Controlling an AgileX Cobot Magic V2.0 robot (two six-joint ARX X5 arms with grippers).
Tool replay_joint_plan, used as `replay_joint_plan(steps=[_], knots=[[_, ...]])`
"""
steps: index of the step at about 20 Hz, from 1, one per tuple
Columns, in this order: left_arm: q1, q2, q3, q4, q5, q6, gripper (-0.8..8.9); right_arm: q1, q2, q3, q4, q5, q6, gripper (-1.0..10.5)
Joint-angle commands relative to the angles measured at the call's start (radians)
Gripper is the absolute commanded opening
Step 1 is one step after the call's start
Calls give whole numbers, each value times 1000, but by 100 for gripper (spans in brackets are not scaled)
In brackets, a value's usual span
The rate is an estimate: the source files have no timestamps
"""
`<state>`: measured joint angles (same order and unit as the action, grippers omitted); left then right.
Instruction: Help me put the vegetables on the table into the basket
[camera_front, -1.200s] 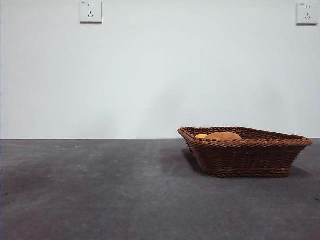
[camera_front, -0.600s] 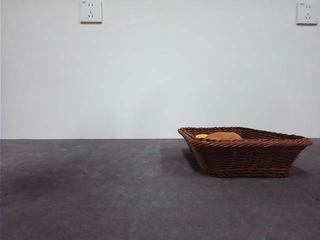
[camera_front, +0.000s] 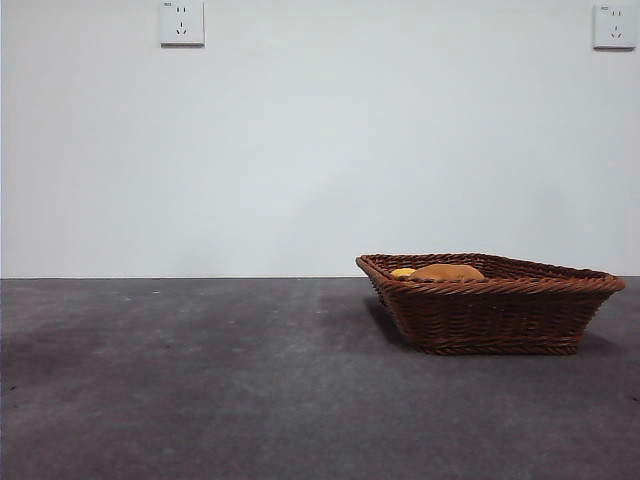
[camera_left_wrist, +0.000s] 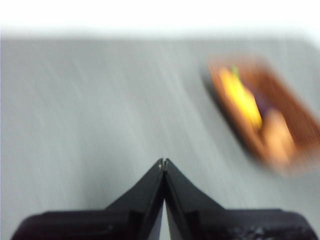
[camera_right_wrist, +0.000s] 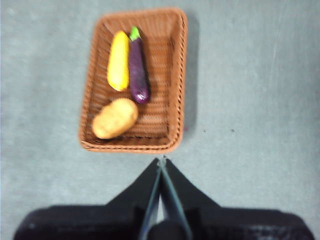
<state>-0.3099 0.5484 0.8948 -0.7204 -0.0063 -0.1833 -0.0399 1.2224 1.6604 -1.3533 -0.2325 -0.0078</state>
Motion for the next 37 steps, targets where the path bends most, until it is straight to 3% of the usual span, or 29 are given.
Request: replay_joint_plan(steps=[1,3,5,8,11,20,24,37], knots=[[50,-147,-264,332,-33,22,-3,0,56,-3,-19,19,-3,1],[109,-258,-491,556,-69,74,-3,0,108,-3,-13,24,-3,1],[174,-352,-662,660,-33,35,-3,0,145,-3,17,24,-3,1],[244,-450,-804,665,44,30,-3,0,191,-3,107,25,-3,1],[272,-517,-869,662,40,31,-3,0,217,-3,227,25,-3,1],[296,-545,-887,578,39,56,-3,0,222,-3,515,25,-3,1],[296,-545,-887,578,40,201,-3,0,222,-3,526,25,-3,1],[296,-510,-887,578,40,199,-3,0,222,-3,523,25,-3,1]])
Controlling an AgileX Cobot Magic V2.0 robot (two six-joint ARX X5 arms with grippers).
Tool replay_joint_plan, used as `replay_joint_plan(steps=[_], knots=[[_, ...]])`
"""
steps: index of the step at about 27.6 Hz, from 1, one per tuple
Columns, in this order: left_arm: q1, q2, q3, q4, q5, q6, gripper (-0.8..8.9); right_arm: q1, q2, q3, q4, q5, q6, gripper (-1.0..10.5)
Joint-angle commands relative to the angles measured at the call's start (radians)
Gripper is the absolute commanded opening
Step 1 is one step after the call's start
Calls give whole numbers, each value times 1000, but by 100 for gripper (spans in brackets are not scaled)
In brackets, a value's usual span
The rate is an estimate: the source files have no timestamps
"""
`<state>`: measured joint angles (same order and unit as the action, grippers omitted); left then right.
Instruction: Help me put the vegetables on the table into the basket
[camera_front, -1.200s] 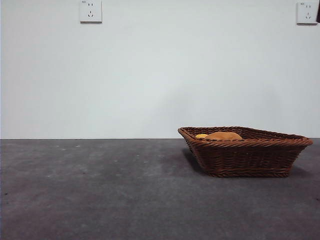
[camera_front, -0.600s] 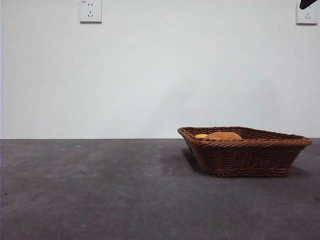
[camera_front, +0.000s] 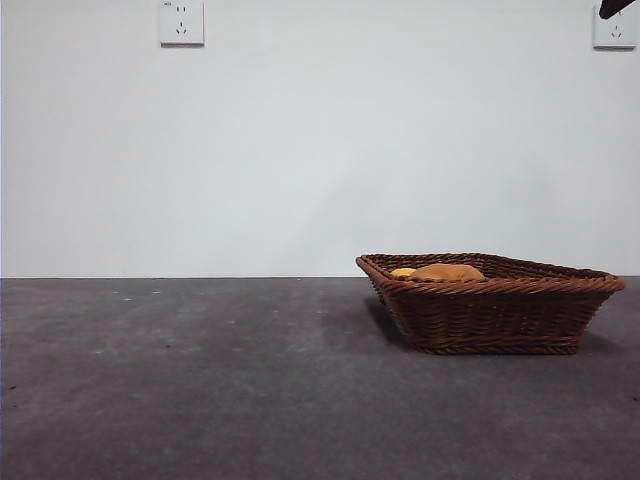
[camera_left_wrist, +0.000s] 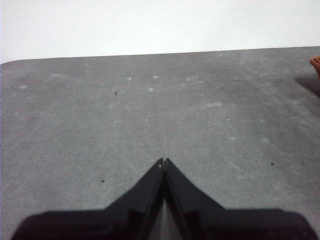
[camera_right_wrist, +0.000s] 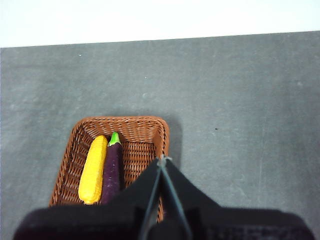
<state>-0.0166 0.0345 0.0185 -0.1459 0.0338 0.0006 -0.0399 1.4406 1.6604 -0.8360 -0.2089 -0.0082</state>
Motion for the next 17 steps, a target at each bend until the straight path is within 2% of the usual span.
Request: replay_joint_plan(steps=[1,4,6,11,13,17], knots=[[3,8,-11,4,0,15,-3,0,4,-3,6,2,-3,1],[3,19,-11,4,0,15,-3,0,4,-3,10,1,-3,1],[3,26,-11,4,0,15,-3,0,8,-4,9,42,-3,1],[3,31,-11,4,0,15,-3,0,-126,-19,17,45,-3,1],[3,31,-11,4,0,15,-3,-1,-208,-130,190,76,-23,1],[3,31,-11,4,0,15,-3,0,-474,-657,806,209,-27,1]])
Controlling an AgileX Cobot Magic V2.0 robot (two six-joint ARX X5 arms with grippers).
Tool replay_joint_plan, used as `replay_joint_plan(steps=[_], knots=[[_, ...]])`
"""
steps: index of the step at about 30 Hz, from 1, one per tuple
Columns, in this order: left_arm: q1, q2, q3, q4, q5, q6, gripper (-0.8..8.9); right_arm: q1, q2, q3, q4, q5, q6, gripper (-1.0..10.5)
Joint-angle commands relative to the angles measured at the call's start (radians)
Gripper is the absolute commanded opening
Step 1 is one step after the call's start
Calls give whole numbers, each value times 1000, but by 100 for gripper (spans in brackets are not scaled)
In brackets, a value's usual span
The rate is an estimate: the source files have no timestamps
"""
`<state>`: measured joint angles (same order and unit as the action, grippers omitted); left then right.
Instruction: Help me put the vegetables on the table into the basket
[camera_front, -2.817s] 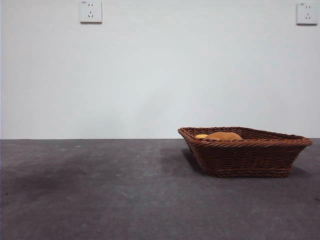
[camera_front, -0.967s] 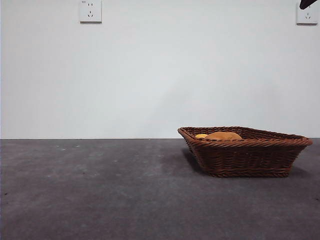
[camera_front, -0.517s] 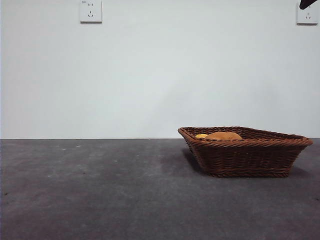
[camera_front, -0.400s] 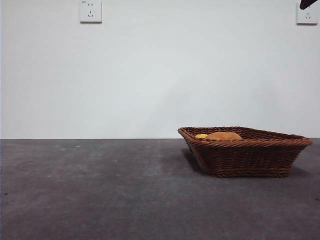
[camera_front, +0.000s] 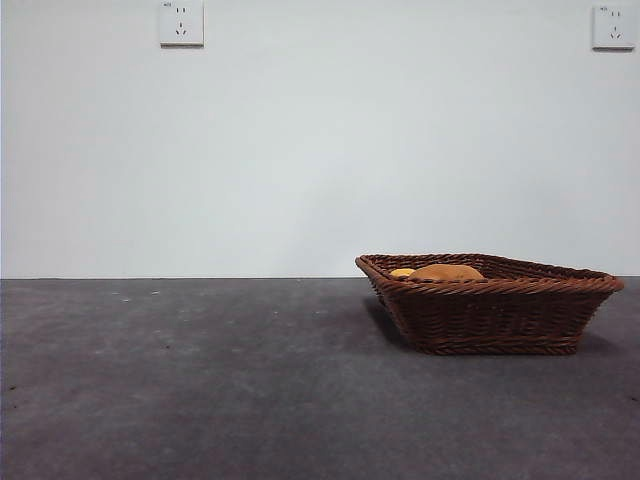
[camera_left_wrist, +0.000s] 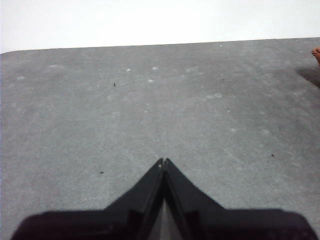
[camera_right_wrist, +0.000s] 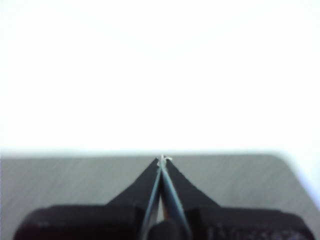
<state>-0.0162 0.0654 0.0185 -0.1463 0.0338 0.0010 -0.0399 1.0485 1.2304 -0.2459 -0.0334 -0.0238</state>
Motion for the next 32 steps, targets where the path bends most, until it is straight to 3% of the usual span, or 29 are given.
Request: replay_joint_plan(steps=[1,4,9,14,24,32], knots=[[2,0,-11,5,0,15,-3,0,-139,-327,314,39,-19,1],[2,0,-11,4,0,15,-3,0,-313,-605,560,39,-63,1],[2,0,-11,4,0,15,-3,-1,-591,-1003,892,97,-68,1],[2,0,-11,4,0,15,-3,-1,-824,-1210,949,93,-74,1],[3,1,-11,4,0,15,-3,-1,-956,-1216,574,92,-74,1],[2,1,-11,4,0,15,-3,0,-1036,-1216,155,86,-58,1]])
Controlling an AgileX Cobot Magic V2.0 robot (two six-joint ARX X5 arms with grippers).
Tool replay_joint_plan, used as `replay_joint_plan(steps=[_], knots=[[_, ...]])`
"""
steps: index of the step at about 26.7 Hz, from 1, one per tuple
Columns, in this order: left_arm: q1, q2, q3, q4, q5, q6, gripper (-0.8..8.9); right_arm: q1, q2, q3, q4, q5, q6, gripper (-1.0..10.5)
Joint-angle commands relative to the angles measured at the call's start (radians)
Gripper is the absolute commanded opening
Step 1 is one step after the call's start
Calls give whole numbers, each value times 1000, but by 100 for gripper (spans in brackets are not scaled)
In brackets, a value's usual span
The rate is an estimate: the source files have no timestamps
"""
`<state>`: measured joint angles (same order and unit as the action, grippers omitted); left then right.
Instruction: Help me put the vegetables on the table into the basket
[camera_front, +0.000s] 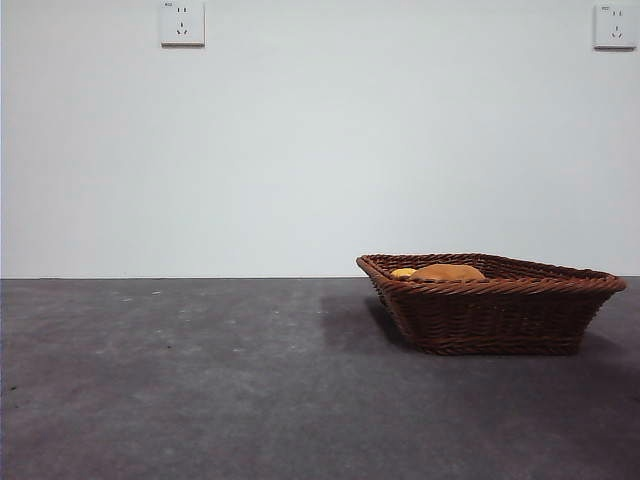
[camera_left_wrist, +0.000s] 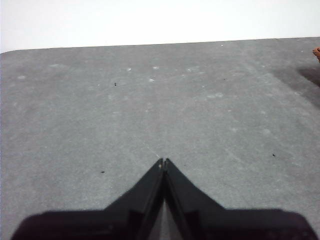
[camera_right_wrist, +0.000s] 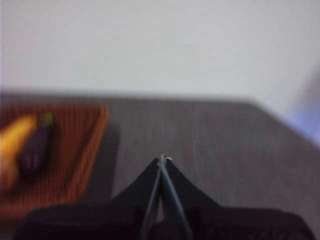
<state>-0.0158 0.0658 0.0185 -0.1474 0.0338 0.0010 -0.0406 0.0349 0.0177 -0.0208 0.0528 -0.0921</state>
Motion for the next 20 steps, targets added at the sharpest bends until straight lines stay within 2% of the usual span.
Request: replay_joint_plan(steps=[1,4,20], knots=[[2,1,-11,5,0,15,-3,0,-27,-3,-105,0,10,1],[2,2,-11,5,0,15,-3,0,-27,-3,-169,0,9,1],[2,2,-11,5,0,15,-3,0,-27,-3,-164,0,17,1]])
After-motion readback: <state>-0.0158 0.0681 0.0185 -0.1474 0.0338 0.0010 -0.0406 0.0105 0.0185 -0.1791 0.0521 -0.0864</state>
